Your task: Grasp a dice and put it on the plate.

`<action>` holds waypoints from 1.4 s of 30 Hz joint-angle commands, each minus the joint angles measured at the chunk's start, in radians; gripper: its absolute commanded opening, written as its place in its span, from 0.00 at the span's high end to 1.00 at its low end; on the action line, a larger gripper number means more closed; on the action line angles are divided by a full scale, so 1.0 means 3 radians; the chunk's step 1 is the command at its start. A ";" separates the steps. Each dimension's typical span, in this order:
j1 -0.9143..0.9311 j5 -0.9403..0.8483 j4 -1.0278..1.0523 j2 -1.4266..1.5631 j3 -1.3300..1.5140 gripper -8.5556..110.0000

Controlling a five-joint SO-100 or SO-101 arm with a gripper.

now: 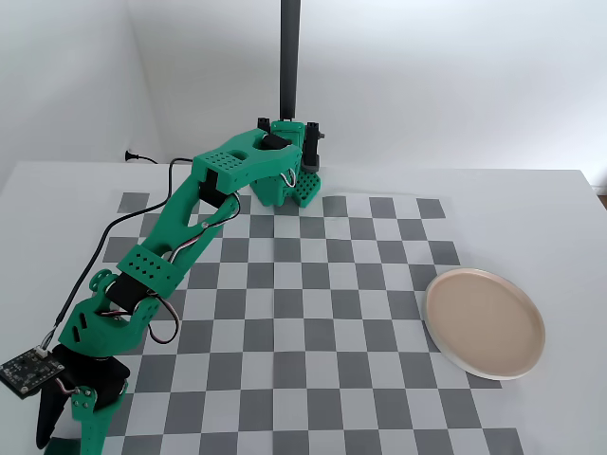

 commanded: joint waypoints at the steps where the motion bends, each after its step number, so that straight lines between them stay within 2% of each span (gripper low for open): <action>1: -0.0051 -0.0026 -0.0015 0.0123 -0.0327 0.73; 16: -0.0066 -0.0153 -0.0056 0.0056 -0.0327 0.79; 31: -0.0087 -0.0179 -0.0061 -0.0020 -0.0327 0.79; 40: -0.0082 -0.0194 -0.0107 -0.0056 -0.0327 0.80; 42: -0.0082 -0.0194 -0.0107 -0.0056 -0.0327 0.84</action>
